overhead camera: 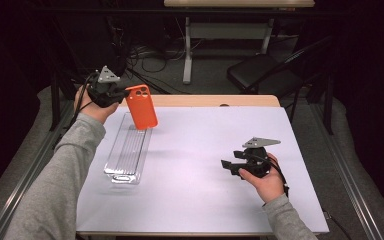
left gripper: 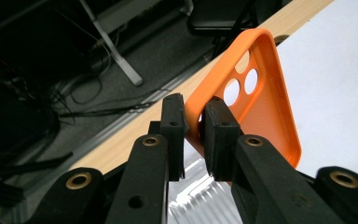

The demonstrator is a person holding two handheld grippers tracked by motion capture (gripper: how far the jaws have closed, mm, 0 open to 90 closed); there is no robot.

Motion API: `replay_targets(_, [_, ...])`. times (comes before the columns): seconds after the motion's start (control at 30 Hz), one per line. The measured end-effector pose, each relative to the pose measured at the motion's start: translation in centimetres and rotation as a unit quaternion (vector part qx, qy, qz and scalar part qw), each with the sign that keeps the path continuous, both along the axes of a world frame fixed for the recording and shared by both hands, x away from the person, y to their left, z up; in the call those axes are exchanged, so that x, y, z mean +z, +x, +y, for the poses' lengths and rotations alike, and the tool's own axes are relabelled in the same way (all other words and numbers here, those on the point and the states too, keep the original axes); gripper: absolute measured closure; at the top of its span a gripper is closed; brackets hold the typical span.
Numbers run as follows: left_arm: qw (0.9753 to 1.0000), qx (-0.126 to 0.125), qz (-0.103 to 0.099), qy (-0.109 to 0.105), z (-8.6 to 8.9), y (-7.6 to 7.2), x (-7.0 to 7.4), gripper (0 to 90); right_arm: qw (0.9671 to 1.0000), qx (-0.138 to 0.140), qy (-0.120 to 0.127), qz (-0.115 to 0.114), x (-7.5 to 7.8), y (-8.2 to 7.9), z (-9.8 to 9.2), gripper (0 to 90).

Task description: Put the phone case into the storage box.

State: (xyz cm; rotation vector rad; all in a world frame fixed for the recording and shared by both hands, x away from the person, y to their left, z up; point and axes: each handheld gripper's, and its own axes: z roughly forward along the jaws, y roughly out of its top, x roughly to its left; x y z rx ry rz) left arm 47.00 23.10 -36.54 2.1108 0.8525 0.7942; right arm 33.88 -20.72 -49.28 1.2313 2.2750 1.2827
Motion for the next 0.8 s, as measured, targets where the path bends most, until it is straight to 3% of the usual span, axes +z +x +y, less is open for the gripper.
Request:
replay_targets(0.3, [0.9997, 0.007, -0.009, 0.020, 1.0, 0.9, -0.5, 79.7, 1.0000, 0.000, -0.001, -0.001, -0.1, 0.0, 0.0, 36.0])
replay_targets(0.8, [0.9995, 0.013, -0.012, 0.028, 2.7, 2.2, -1.6, 79.6, 1.0000, -0.001, -0.003, -0.003, -0.2, 0.1, -0.1, 36.2])
